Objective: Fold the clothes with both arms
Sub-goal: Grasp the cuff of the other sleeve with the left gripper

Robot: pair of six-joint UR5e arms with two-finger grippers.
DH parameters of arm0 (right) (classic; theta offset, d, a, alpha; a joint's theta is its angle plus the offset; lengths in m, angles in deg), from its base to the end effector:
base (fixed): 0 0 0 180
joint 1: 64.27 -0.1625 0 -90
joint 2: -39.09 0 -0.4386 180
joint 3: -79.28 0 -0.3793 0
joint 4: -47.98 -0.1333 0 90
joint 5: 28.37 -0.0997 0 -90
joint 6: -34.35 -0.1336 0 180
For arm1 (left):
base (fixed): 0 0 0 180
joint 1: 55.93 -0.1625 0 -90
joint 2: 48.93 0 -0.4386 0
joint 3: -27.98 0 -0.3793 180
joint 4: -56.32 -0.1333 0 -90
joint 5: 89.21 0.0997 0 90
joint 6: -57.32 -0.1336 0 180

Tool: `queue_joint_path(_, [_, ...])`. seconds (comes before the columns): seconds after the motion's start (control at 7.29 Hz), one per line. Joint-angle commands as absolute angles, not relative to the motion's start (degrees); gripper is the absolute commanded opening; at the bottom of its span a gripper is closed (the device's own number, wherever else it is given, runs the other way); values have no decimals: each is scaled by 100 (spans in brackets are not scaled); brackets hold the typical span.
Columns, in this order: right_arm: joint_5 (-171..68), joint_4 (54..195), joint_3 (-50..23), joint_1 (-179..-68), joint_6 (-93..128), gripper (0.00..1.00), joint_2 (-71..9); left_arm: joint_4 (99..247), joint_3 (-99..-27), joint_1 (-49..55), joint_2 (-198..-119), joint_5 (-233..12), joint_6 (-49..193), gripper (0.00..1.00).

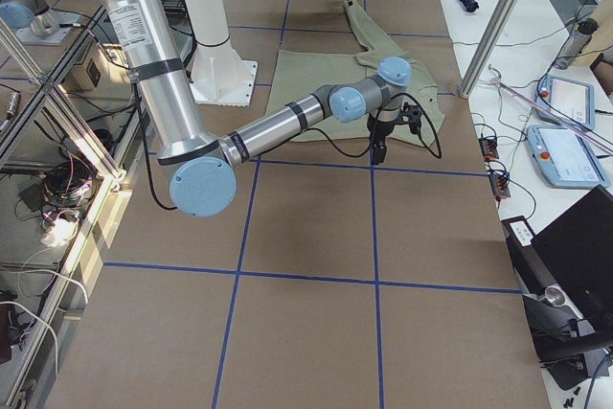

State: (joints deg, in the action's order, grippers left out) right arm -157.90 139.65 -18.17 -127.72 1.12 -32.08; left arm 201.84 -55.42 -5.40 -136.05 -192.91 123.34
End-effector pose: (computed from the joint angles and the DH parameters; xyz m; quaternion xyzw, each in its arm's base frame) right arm -0.2318 -0.5719 0.4619 0.0092 -0.3864 -0.0184 0.9221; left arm 0.2487 -0.4620 0.6814 0.1477 0.3755 -0.1644 0.9001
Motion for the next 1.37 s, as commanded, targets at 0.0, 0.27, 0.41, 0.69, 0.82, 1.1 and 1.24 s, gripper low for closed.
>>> queue_joint_path(0.0, [-15809, 13965, -1819, -12772, 112, 100, -3201, 20169, -5674, -680, -13569, -19292, 12500, 94])
queue_joint_path(0.27, [-15836, 13974, -1872, -12799, 104, 100, -3192, 20126, -6077, -671, -13245, -19319, 12447, 88])
queue_joint_path(0.41, [-15836, 13974, -1872, -12799, 104, 100, -3192, 20125, -6123, -671, -13173, -19319, 12438, 87])
queue_joint_path(0.69, [-15836, 13974, -1872, -12799, 95, 100, -3192, 20125, -6001, -697, -13260, -19310, 12429, 87])
queue_joint_path(0.82, [-15836, 13974, -1872, -12799, 95, 100, -3192, 20125, -5878, -706, -13391, -19319, 12429, 87])
queue_joint_path(1.1, [-15827, 13974, -1863, -12790, 95, 100, -3184, 20125, -5772, -706, -13480, -19319, 12421, 87])
queue_joint_path(1.24, [-15818, 13974, -1863, -12790, 86, 100, -3183, 20125, -5754, -706, -13472, -19319, 12421, 87])
